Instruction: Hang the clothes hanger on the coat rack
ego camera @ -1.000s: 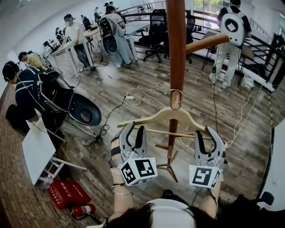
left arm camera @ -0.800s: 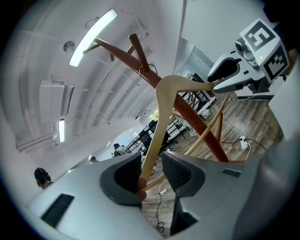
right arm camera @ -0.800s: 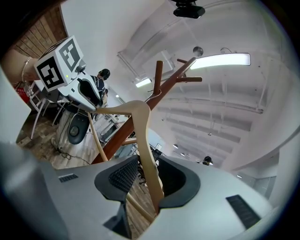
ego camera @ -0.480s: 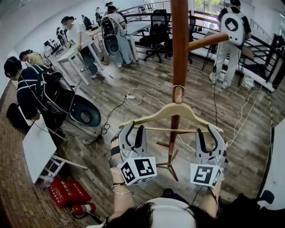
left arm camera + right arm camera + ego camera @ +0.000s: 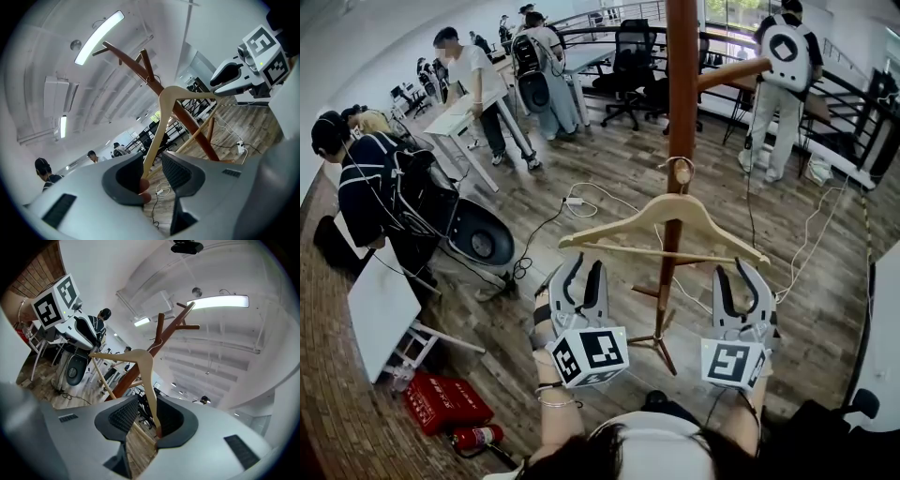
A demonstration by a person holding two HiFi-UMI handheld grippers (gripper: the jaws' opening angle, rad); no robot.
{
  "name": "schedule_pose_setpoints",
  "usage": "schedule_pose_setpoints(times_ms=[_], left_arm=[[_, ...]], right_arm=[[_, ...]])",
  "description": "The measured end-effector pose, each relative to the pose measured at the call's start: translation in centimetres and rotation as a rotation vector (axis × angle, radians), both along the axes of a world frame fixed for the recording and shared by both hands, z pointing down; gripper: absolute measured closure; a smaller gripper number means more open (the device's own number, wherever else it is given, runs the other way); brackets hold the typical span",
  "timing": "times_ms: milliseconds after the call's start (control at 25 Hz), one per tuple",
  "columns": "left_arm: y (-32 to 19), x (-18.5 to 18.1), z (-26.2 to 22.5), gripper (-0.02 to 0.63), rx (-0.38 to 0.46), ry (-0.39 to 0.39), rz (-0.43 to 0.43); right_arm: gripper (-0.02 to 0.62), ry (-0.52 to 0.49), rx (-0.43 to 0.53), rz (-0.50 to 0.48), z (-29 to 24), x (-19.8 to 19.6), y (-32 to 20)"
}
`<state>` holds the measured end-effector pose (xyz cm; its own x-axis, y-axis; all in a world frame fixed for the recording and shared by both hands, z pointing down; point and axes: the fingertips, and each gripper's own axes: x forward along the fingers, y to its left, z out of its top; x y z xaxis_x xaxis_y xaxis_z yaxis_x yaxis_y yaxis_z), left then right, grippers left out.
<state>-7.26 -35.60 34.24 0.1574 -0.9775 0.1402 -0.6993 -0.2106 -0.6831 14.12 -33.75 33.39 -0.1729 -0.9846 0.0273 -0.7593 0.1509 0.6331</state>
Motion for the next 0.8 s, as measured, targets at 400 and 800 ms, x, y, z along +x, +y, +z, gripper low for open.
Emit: schedule_pose_setpoints(times_ms=[400, 800], left_arm=[[-1.6, 1.1, -0.1, 0.486, -0.004, 0.059, 0.029], [4.7, -1.1, 0.9, 0.509, -0.005, 0.086, 0.044]], right_arm=[[0.46, -0.03, -0.007, 0.001, -0.1, 1.1, -1.4], [0.466, -0.081, -0.002, 0.008, 0.6, -1.0, 5.1]])
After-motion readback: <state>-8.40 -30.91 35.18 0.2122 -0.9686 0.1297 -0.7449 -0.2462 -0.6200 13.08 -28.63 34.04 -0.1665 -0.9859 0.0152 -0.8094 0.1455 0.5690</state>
